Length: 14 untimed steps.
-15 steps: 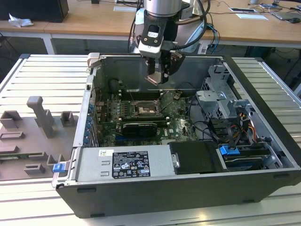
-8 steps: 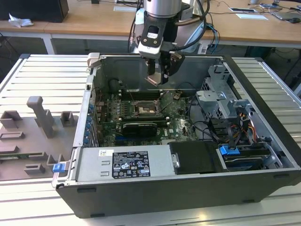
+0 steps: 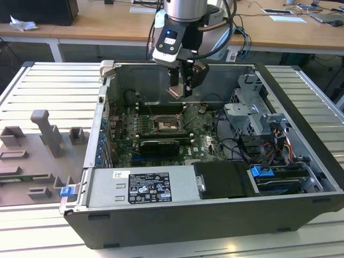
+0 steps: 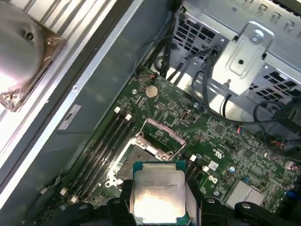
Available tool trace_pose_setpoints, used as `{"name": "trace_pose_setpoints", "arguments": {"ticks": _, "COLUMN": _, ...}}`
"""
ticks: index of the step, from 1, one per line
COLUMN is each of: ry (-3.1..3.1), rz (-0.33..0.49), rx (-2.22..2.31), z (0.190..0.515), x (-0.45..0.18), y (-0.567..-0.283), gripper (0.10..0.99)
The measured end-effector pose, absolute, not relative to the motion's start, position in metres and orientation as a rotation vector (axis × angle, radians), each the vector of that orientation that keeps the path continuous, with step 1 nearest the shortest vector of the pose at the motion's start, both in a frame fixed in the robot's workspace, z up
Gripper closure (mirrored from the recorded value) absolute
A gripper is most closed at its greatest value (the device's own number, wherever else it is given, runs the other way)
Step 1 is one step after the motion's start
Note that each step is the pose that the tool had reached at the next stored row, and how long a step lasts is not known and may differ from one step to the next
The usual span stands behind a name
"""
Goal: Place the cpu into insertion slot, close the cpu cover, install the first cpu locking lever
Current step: 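Place the cpu into insertion slot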
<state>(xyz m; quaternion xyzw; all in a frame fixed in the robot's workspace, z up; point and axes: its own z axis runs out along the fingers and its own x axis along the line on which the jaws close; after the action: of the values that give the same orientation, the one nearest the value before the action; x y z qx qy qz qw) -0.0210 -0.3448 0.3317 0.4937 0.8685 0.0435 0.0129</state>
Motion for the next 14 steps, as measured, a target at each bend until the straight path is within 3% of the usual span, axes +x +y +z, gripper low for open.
{"name": "trace_pose_setpoints", "arguments": {"ticks": 14, "ry": 2.504, "rz": 0.129, "rx": 1.834, "z": 0.3243, "x": -0.0238, "y": -0.3448, "gripper": 0.561}}
